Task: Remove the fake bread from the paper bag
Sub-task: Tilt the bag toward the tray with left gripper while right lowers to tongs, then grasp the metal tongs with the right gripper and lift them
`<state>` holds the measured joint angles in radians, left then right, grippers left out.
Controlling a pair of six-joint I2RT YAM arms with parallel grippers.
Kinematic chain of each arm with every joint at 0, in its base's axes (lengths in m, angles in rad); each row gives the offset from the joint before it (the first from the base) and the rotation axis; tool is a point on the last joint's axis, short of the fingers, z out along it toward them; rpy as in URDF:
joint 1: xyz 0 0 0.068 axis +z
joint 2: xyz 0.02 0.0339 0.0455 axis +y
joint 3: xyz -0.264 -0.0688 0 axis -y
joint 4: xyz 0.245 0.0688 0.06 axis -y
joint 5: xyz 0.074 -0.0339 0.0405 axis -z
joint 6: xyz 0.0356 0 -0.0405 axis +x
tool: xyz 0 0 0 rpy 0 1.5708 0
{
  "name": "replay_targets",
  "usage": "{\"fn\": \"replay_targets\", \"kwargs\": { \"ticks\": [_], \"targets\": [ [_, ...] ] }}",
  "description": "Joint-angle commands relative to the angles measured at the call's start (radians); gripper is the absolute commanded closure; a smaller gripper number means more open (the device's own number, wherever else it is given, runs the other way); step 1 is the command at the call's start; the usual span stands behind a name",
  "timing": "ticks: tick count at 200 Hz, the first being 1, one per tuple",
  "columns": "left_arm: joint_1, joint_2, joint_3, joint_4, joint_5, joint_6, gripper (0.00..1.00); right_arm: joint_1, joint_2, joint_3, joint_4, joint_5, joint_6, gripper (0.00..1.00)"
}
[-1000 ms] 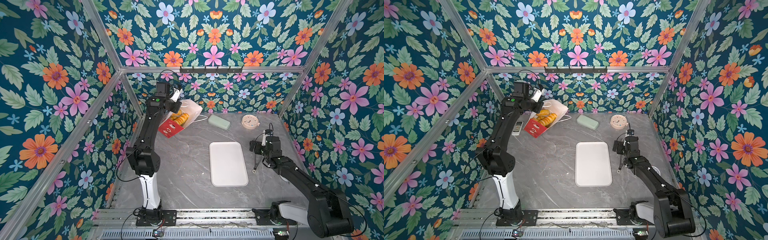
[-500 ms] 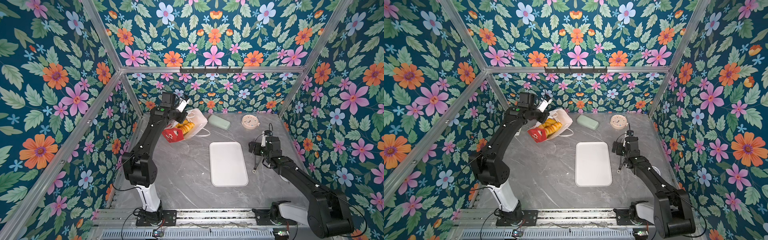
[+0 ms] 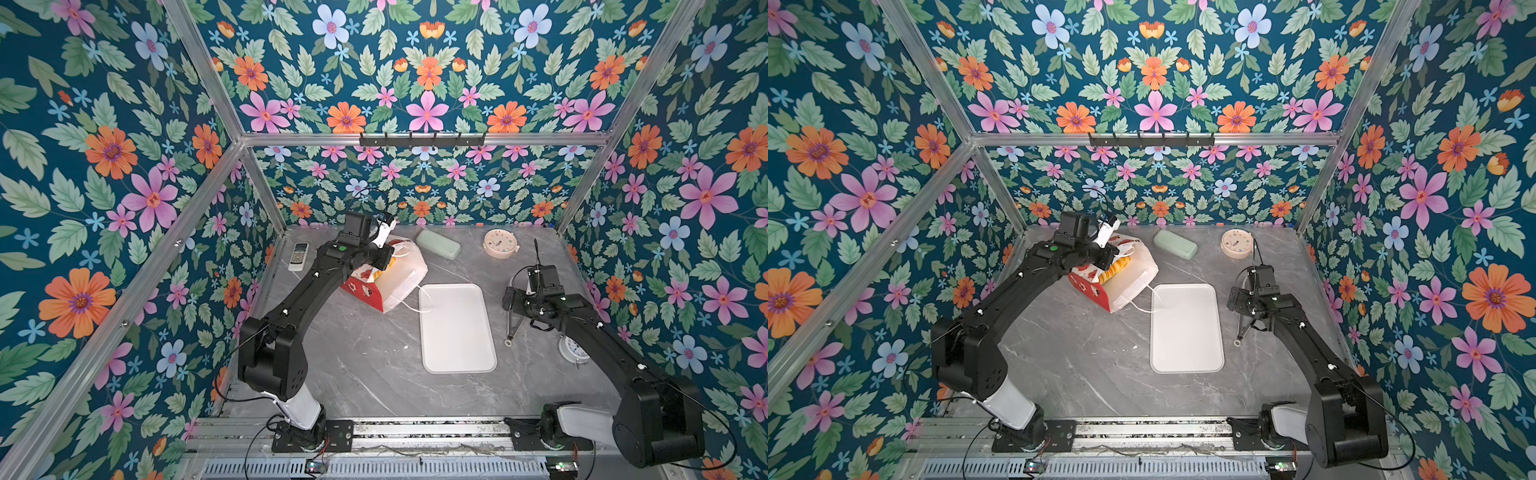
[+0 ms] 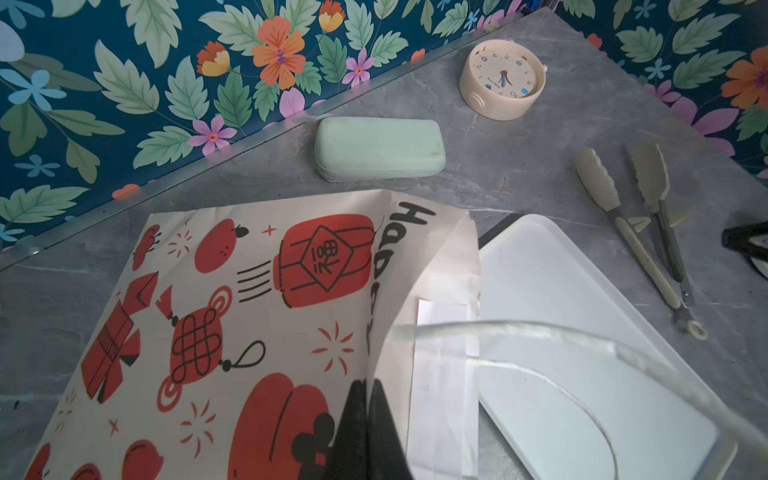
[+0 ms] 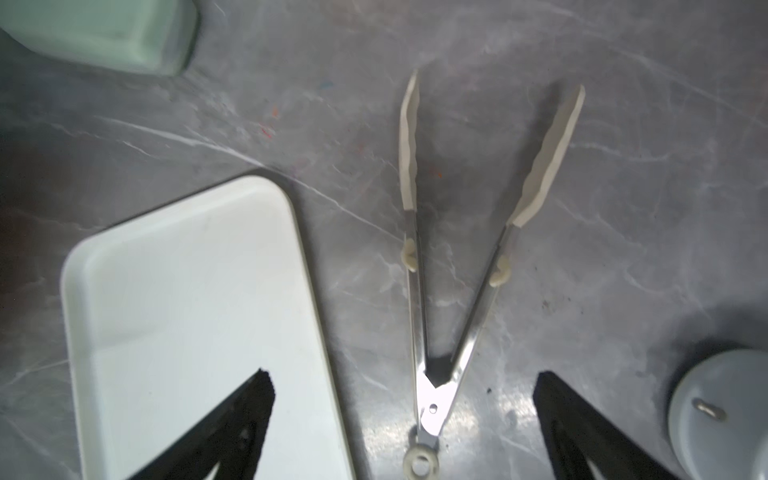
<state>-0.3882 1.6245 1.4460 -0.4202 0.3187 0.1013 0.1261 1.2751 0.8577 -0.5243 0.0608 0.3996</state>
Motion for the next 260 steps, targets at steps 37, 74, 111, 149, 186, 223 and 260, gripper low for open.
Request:
{"fn": "replay_targets", "kwargs": {
  "ticks": [37, 74, 111, 149, 186, 223, 260],
  "targets": [
    [-0.009, -0.041, -0.102, 0.177, 0.075, -0.095, 1.00, 0.000, 0.101, -0.022, -0.125, -0.035, 0.127, 0.07],
    [-0.012, -0.049, -0.154, 0.223, 0.074, -0.095, 1.00, 0.001, 0.185, 0.024, -0.132, 0.003, 0.172, 0.11],
    [-0.012, -0.069, -0.201, 0.284, 0.105, -0.114, 1.00, -0.002, 0.265, 0.054, -0.093, -0.004, 0.230, 0.13],
    [-0.012, -0.066, -0.216, 0.289, 0.102, -0.112, 1.00, -0.004, 0.357, 0.096, -0.087, 0.040, 0.232, 0.14],
    [-0.012, -0.072, -0.223, 0.293, 0.112, -0.111, 1.00, -0.026, 0.374, 0.079, -0.053, 0.030, 0.258, 0.18],
    [-0.012, -0.078, -0.220, 0.293, 0.108, -0.108, 1.00, -0.035, 0.370, 0.041, -0.014, 0.030, 0.261, 0.30],
    [-0.012, -0.080, -0.220, 0.292, 0.108, -0.109, 1.00, -0.034, 0.371, 0.029, -0.002, 0.027, 0.252, 0.46]
  ]
}}
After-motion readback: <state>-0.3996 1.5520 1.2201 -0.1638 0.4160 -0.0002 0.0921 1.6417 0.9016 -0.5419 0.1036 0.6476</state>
